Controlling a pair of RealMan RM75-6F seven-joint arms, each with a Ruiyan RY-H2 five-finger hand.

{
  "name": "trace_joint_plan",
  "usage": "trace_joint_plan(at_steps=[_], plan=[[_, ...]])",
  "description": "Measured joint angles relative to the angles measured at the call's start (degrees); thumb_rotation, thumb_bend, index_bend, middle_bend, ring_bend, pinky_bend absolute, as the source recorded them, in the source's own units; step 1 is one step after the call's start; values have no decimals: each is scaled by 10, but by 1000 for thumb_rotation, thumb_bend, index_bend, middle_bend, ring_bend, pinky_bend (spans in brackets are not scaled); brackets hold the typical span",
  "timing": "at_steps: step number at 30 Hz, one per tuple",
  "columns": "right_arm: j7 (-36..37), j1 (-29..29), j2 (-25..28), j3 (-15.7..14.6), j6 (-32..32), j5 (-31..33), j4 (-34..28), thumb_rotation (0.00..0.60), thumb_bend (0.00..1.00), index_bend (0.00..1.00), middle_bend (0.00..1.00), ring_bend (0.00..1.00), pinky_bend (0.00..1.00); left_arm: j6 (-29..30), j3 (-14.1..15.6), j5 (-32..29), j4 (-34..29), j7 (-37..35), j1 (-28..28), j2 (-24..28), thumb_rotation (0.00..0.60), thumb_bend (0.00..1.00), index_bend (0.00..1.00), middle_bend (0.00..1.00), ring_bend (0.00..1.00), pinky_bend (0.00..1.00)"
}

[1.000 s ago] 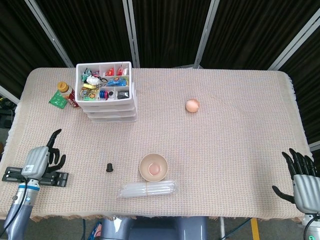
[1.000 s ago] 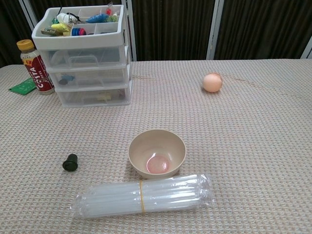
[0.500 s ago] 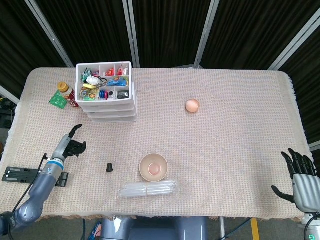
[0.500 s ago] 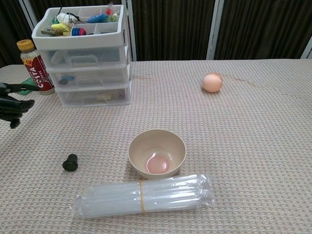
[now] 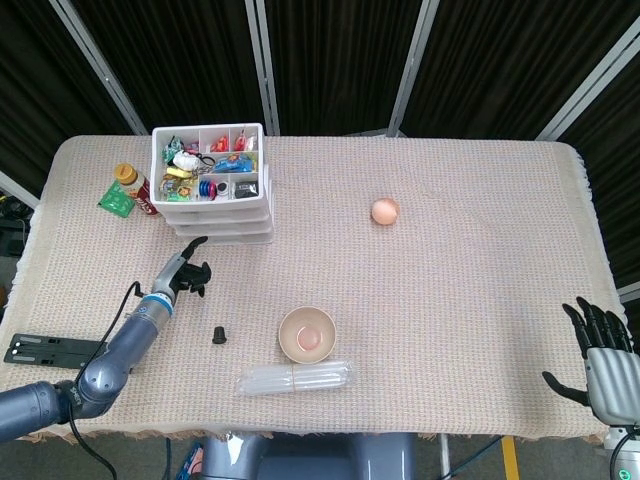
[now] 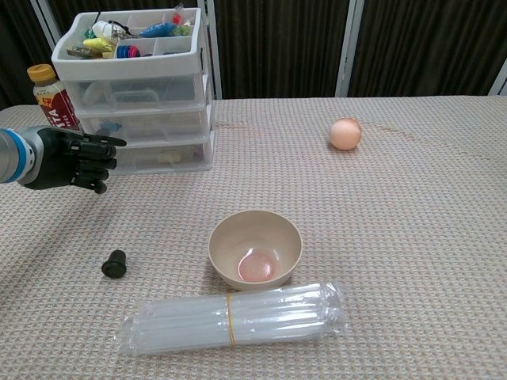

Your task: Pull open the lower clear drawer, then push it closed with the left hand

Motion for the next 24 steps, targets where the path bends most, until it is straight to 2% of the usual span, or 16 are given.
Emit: trace_joint_plan(at_steps=[10, 16, 24], plan=[[4, 0, 0, 0, 0, -1, 0, 600, 76, 92, 0, 0, 0, 6, 19, -54, 43, 13, -35, -41, 600, 764, 0, 970, 896, 687], [1, -1, 0, 0, 5, -3, -1, 600, 76, 92, 0, 0, 0, 0, 11, -77, 71, 8, -47, -59, 600, 761, 0, 970, 896, 687], [1, -1, -2, 2, 6, -2, 1, 600, 75, 91, 0, 0, 0, -52, 0, -100, 114, -5, -62, -80, 600, 761, 0, 970, 896, 687]])
